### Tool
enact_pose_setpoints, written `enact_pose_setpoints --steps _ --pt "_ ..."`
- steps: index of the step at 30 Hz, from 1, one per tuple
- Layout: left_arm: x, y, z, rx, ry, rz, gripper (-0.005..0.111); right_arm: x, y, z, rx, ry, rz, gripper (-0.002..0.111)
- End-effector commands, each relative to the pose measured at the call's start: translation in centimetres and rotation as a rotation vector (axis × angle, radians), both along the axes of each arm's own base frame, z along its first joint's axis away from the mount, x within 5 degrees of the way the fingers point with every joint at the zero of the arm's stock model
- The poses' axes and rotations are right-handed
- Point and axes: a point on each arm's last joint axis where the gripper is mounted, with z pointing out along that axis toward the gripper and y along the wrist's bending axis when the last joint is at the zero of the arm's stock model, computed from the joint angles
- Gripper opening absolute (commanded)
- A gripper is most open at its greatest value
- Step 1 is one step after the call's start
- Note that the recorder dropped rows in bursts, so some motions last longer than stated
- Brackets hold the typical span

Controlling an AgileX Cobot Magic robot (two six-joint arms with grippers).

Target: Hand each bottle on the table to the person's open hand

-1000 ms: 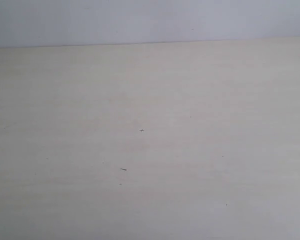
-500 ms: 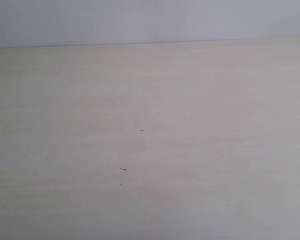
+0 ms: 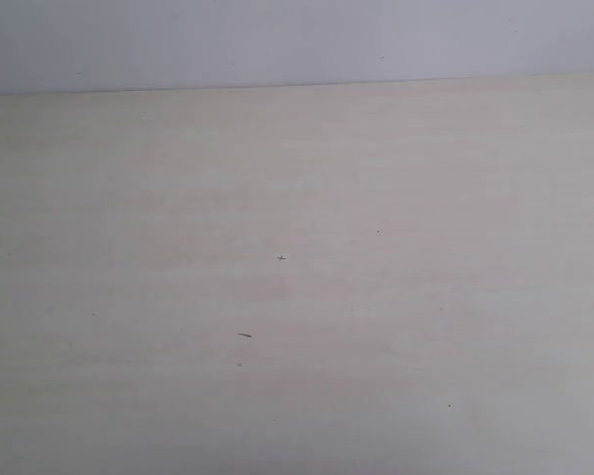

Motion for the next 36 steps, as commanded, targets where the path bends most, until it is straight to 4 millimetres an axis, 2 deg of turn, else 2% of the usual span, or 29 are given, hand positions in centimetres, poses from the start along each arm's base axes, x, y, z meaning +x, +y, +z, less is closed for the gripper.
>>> enact_pose_setpoints --steps 1,9,36 --pt "-0.05 0.0 0.03 0.003 -0.007 0.001 0.0 -0.02 -0.22 -0.04 -0.023 -0.01 -0.026 0.0" --pt "-0.05 0.0 0.03 0.003 -0.007 0.001 0.0 -0.02 -0.27 -0.04 0.076 -0.008 -0.036 0.0" --pt "-0.05 0.0 0.03 0.003 -0.007 0.001 0.0 -0.01 -0.26 0.21 0.079 -0.035 -0.033 0.0"
